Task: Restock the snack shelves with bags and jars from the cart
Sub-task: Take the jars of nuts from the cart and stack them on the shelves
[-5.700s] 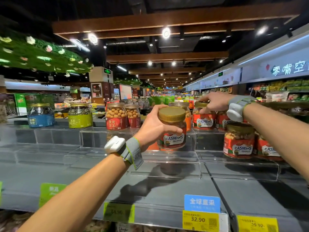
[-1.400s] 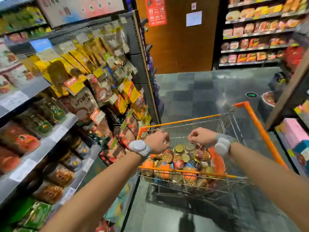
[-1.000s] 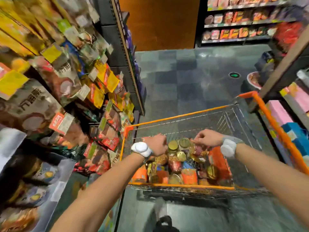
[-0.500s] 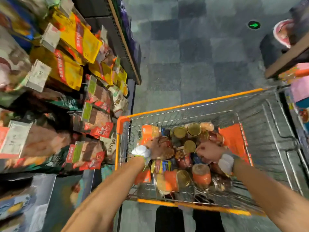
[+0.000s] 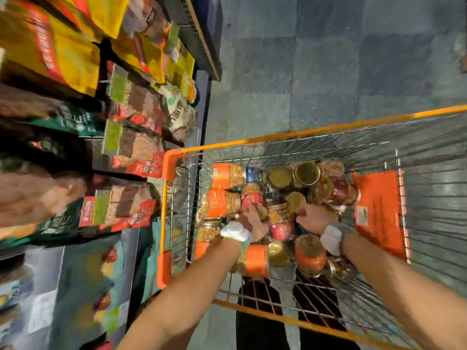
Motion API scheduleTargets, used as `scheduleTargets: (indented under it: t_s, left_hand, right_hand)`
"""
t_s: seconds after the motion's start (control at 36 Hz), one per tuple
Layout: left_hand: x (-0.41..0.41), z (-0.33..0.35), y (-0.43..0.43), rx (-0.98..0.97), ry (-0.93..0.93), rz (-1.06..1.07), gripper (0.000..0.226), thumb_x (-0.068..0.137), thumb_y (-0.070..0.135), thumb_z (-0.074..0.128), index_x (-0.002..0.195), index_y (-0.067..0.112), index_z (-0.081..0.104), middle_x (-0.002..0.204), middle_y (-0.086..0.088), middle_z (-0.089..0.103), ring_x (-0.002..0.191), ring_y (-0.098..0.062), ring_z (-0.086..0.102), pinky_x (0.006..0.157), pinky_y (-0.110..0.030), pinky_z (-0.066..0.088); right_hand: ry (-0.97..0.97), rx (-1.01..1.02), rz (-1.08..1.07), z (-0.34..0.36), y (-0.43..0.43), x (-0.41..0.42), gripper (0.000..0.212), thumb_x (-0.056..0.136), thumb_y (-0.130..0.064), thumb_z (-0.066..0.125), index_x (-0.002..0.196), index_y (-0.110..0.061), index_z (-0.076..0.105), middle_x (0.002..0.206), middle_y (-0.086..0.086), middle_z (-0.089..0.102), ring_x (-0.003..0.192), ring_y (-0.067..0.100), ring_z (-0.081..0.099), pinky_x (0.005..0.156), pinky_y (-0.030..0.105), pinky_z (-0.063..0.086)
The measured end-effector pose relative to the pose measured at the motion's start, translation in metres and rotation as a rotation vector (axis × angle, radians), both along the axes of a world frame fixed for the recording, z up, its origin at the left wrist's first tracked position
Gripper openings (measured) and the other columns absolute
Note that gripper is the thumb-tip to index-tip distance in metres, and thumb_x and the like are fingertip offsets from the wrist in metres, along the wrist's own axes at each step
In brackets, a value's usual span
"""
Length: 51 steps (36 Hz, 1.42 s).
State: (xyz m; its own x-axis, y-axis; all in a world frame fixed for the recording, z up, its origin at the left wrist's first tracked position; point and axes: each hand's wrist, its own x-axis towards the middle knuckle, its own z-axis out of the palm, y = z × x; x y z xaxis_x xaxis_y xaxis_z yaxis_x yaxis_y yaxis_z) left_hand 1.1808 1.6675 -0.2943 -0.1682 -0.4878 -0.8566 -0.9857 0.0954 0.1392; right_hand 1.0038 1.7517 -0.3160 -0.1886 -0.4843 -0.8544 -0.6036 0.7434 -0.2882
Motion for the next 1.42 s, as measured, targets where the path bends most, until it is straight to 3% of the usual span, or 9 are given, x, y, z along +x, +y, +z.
scheduleTargets:
  t_s: [0.14, 0.22, 0.42, 0.5, 0.58, 0.67, 0.86, 1.25, 1.42]
  left_hand:
    - [-0.015, -0.006, 0.016, -0.004, -0.013, 0.017, 0.065, 0.096, 0.033, 0.057, 0.149, 0.007, 0.029, 0.136, -0.019, 0.054, 0.121, -0.037, 0.056, 0.097, -0.04, 0.049]
    - [-0.022, -0.007, 0.007, 0.027, 0.031, 0.095, 0.052, 0.099, 0.031, 0.053, 0.144, 0.006, 0.045, 0.138, -0.018, 0.056, 0.126, -0.038, 0.054, 0.104, -0.043, 0.044]
    - [-0.003, -0.011, 0.002, 0.036, 0.112, 0.22, 0.034, 0.097, 0.021, 0.054, 0.128, 0.013, 0.066, 0.13, -0.012, 0.064, 0.121, -0.034, 0.059, 0.102, -0.04, 0.048]
    - [0.018, -0.019, -0.002, -0.008, 0.054, 0.25, 0.036, 0.096, 0.025, 0.054, 0.126, 0.009, 0.065, 0.12, -0.012, 0.067, 0.11, -0.034, 0.064, 0.096, -0.039, 0.052]
    - [0.028, -0.019, -0.005, -0.037, 0.004, 0.193, 0.024, 0.095, 0.015, 0.057, 0.11, -0.001, 0.068, 0.093, -0.011, 0.058, 0.083, -0.025, 0.055, 0.079, -0.037, 0.052]
    - [0.035, -0.022, -0.005, -0.036, 0.031, 0.191, 0.022, 0.097, 0.018, 0.054, 0.104, 0.003, 0.07, 0.092, -0.012, 0.063, 0.078, -0.027, 0.056, 0.074, -0.036, 0.052]
    - [0.034, -0.021, 0.014, -0.041, 0.006, 0.267, 0.031, 0.101, 0.019, 0.049, 0.115, -0.003, 0.067, 0.116, -0.024, 0.068, 0.112, -0.04, 0.063, 0.088, -0.038, 0.049]
    - [0.078, 0.005, -0.024, -0.407, 0.056, 0.369, 0.017, 0.101, 0.025, 0.046, 0.114, 0.016, 0.051, 0.1, -0.008, 0.065, 0.083, -0.026, 0.063, 0.073, -0.037, 0.055]
    - [0.103, 0.006, -0.041, -0.494, 0.079, 0.279, 0.057, 0.092, 0.027, 0.059, 0.139, 0.009, 0.034, 0.136, -0.019, 0.039, 0.128, -0.035, 0.036, 0.109, -0.045, 0.035]
  right_hand:
    - [-0.03, 0.025, 0.053, -0.012, 0.004, 0.004, 0.036, 0.092, -0.032, 0.062, 0.125, -0.017, 0.059, 0.123, 0.007, 0.065, 0.105, 0.024, 0.062, 0.086, 0.034, 0.052]
    - [-0.028, 0.025, 0.086, -0.012, 0.0, 0.006, 0.045, 0.089, -0.039, 0.063, 0.126, -0.015, 0.053, 0.121, 0.008, 0.065, 0.099, 0.026, 0.063, 0.083, 0.037, 0.054]
    - [0.094, -0.084, 0.214, -0.018, -0.017, 0.015, 0.06, 0.097, -0.039, 0.054, 0.147, -0.014, 0.033, 0.148, 0.015, 0.041, 0.14, 0.037, 0.024, 0.111, 0.048, 0.034]
    - [0.101, -0.116, 0.333, -0.029, -0.027, 0.017, 0.065, 0.098, -0.052, 0.05, 0.148, -0.013, 0.034, 0.146, 0.017, 0.044, 0.138, 0.037, 0.031, 0.115, 0.046, 0.025]
    - [0.133, -0.119, 0.377, -0.046, -0.035, 0.02, 0.066, 0.093, -0.065, 0.045, 0.139, -0.016, 0.045, 0.137, 0.015, 0.054, 0.131, 0.036, 0.04, 0.112, 0.046, 0.032]
    - [0.142, -0.132, 0.416, -0.052, -0.044, 0.025, 0.06, 0.094, -0.06, 0.045, 0.135, -0.016, 0.047, 0.13, 0.012, 0.059, 0.125, 0.033, 0.048, 0.107, 0.044, 0.039]
    - [0.126, -0.096, 0.416, -0.055, -0.048, 0.026, 0.066, 0.092, -0.064, 0.05, 0.139, -0.018, 0.047, 0.133, 0.011, 0.058, 0.124, 0.033, 0.052, 0.103, 0.042, 0.042]
    - [0.122, -0.264, 0.17, -0.02, -0.056, 0.044, 0.045, 0.093, -0.04, 0.056, 0.135, -0.027, 0.05, 0.138, 0.006, 0.043, 0.135, 0.028, 0.026, 0.103, 0.043, 0.041]
    - [0.029, -0.278, 0.164, -0.019, -0.079, 0.057, 0.039, 0.096, -0.031, 0.054, 0.134, -0.021, 0.051, 0.141, 0.011, 0.044, 0.14, 0.033, 0.026, 0.113, 0.044, 0.028]
